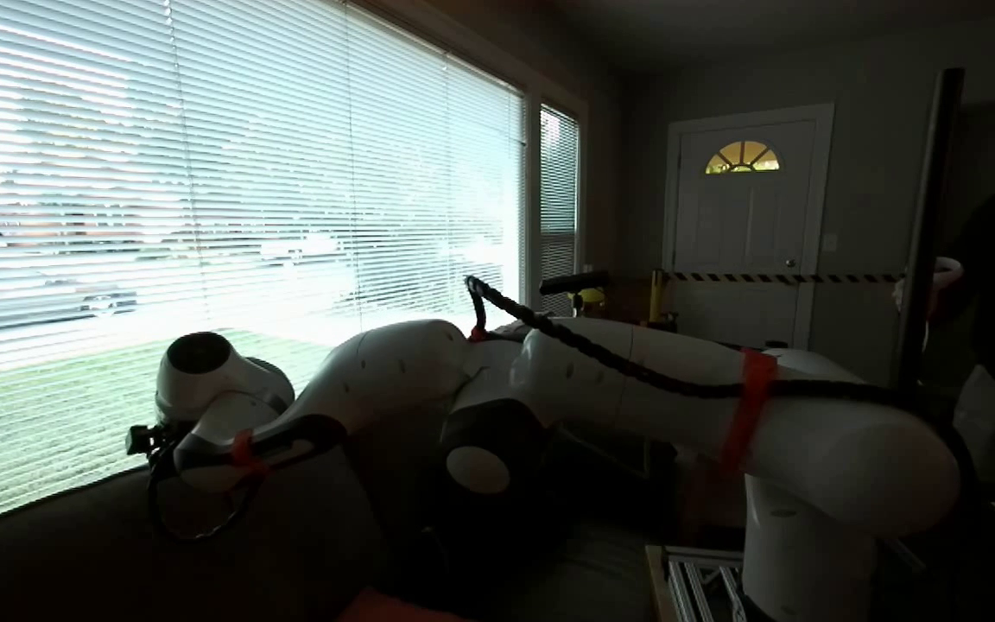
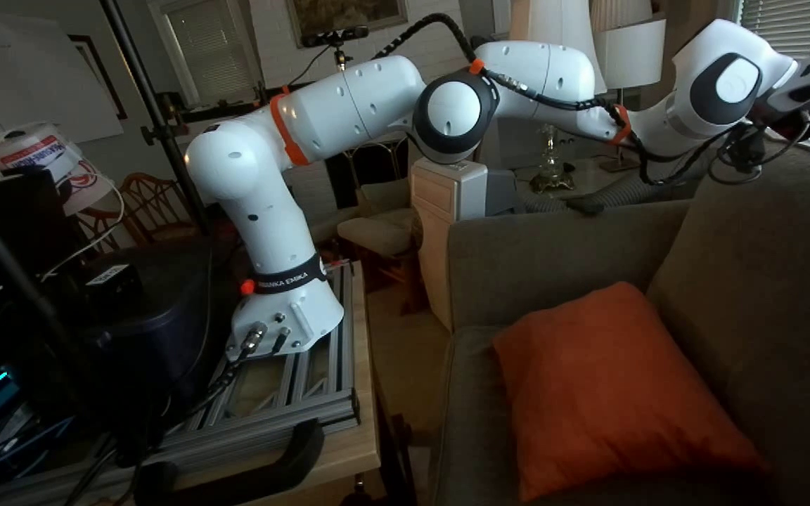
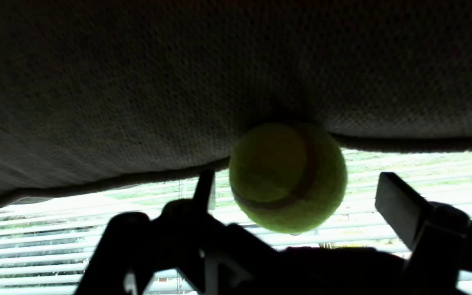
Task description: Move the orange pillow to the left then place the tennis ball on top of the orange pillow.
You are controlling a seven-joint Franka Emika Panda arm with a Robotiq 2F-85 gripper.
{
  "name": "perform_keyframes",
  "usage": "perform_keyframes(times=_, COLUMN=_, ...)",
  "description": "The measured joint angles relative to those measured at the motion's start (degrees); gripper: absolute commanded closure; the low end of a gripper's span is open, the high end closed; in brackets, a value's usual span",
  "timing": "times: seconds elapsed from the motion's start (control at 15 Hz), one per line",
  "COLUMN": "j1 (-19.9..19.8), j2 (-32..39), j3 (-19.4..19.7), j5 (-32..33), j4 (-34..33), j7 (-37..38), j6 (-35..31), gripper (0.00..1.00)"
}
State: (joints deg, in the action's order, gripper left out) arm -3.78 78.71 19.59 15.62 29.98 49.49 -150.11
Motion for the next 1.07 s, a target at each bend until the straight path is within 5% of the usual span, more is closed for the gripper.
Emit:
perform_keyframes(times=0.07, j1=0.0, j2=0.1, j3=0.3, j5=0.0, j4=0.0, j7=0.0, j6=-0.2, gripper=0.25)
perform_keyframes(times=0.33, j1=0.0, j2=0.4, j3=1.1, j5=0.0, j4=-0.1, j7=0.1, j6=-0.5, gripper=0.57)
perform_keyframes(times=0.8, j1=0.1, j2=0.0, j3=1.2, j5=0.0, j4=-0.7, j7=-0.9, j6=0.1, gripper=0.58)
perform_keyframes(times=1.07, j1=-0.9, j2=-5.8, j3=-3.8, j5=-1.6, j4=-1.9, j7=-10.5, j6=5.8, gripper=0.58)
